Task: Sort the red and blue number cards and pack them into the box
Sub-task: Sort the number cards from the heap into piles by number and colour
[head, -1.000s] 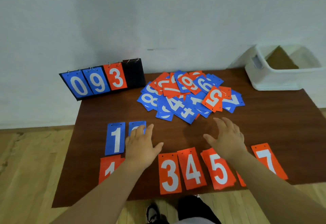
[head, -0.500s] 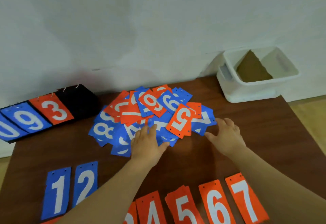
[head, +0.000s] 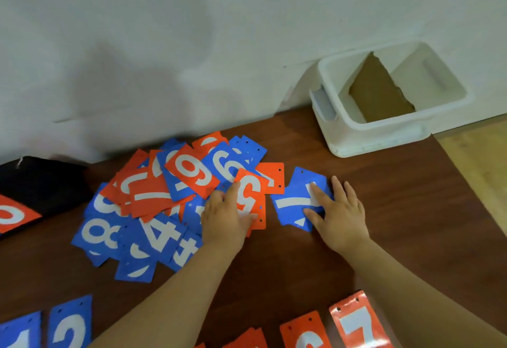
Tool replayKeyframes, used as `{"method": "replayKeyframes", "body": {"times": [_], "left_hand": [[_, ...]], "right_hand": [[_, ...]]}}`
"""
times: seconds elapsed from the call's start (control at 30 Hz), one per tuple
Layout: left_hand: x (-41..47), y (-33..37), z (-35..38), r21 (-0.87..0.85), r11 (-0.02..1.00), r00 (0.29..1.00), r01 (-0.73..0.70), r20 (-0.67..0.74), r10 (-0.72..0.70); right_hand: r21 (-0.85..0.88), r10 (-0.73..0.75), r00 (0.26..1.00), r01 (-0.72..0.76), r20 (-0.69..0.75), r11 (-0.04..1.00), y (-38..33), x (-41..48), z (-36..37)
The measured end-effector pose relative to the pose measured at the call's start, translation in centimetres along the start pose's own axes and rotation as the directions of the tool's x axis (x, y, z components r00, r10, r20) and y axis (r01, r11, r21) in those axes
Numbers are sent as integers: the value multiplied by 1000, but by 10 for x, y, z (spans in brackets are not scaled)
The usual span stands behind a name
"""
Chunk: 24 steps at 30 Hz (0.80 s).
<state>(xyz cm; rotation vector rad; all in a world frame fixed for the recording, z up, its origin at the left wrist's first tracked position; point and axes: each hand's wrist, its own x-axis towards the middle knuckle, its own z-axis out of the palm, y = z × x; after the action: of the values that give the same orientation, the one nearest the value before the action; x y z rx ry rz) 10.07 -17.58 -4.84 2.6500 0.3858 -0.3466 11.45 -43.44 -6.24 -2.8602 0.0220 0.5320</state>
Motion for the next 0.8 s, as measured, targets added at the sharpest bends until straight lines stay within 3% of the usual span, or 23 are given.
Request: {"method": "replayKeyframes", "body": {"times": [0.1,0.27,0.4,0.63,0.8], "left_hand": [[-4,-1,-4,-141,990,1000,-28,-2,28],[-8,2,-16,-372,926,998,64,17,-62],[-15,-3,-30,-385,920,996,78,-9,-88],[-24,-18,-43,-381,919,994,102,-4,-112],[-37,-20,-46,-445,884,989,147,54,-137]], "right_hand": [[33,31,999,-32,6,999,11,-2,-10],[269,218,975,-221,43,937,2,8,-20],[337,313,940,-340,132,878,-6,23,-27],[171,351,921,-378,167,910,-9,35,-39],[299,386,909,-416,158,858,-11,38,-39]]}}
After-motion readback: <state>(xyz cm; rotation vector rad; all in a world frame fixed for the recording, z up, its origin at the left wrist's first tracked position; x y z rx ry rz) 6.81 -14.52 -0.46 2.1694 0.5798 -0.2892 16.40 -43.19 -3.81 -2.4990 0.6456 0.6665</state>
